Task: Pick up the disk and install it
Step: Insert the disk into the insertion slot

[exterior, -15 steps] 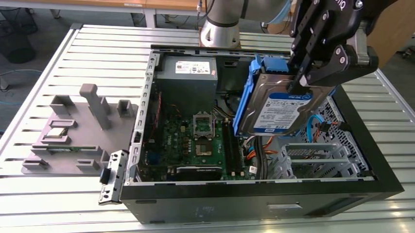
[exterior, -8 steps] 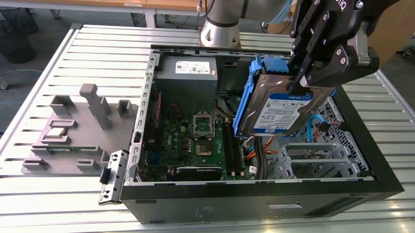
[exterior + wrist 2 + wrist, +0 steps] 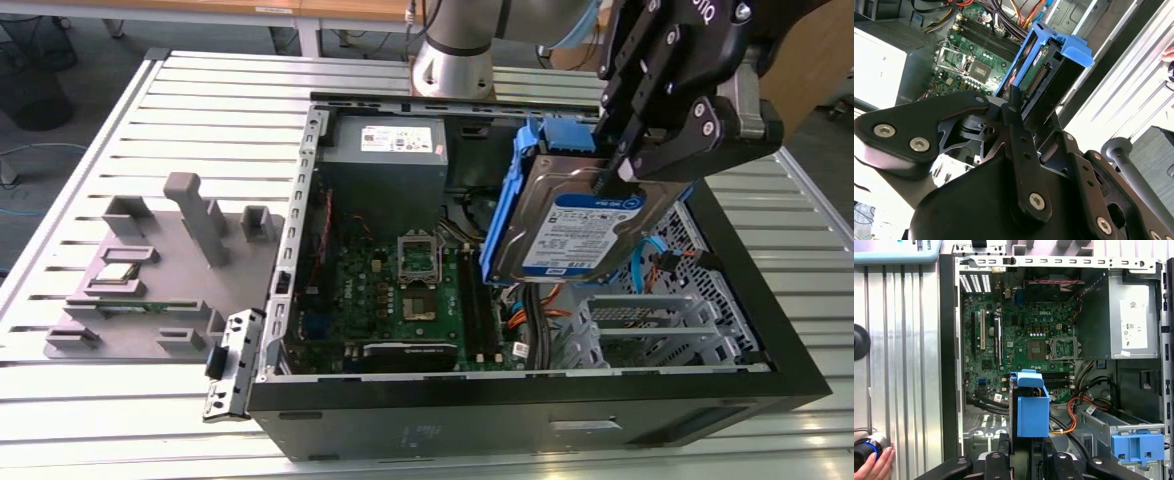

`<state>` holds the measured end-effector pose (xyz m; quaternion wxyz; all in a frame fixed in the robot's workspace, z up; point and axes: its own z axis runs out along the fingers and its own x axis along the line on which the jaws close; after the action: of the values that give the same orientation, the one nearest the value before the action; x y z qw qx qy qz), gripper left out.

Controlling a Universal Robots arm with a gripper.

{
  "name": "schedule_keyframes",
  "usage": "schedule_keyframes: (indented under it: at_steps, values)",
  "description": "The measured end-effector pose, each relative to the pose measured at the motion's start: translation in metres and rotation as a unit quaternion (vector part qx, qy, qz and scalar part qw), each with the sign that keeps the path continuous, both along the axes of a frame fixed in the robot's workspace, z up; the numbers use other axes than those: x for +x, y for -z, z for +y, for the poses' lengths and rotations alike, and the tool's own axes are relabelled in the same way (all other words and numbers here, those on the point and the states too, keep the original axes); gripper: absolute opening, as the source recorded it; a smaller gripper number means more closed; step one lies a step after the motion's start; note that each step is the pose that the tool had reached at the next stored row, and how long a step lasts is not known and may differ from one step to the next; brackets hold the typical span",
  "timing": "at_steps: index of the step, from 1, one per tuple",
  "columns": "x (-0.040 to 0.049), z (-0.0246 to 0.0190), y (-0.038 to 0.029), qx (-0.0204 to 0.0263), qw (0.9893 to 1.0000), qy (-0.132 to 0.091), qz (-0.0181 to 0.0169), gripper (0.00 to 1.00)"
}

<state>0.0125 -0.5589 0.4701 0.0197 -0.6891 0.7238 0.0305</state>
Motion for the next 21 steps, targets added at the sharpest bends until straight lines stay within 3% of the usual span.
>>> schedule_keyframes:
  at_steps: [7,13,21]
  values:
    - [-0.0001,-0.0076,0.0000,0.0000,1.0000,0.000,0.0000,0.35]
    - [0.0013,-0.0081,0.0000,0.0000,1.0000,0.000,0.0000,0.35]
    - [0.0162,-0.0081,0.0001,0.0001,1.0000,0.000,0.0000,0.35]
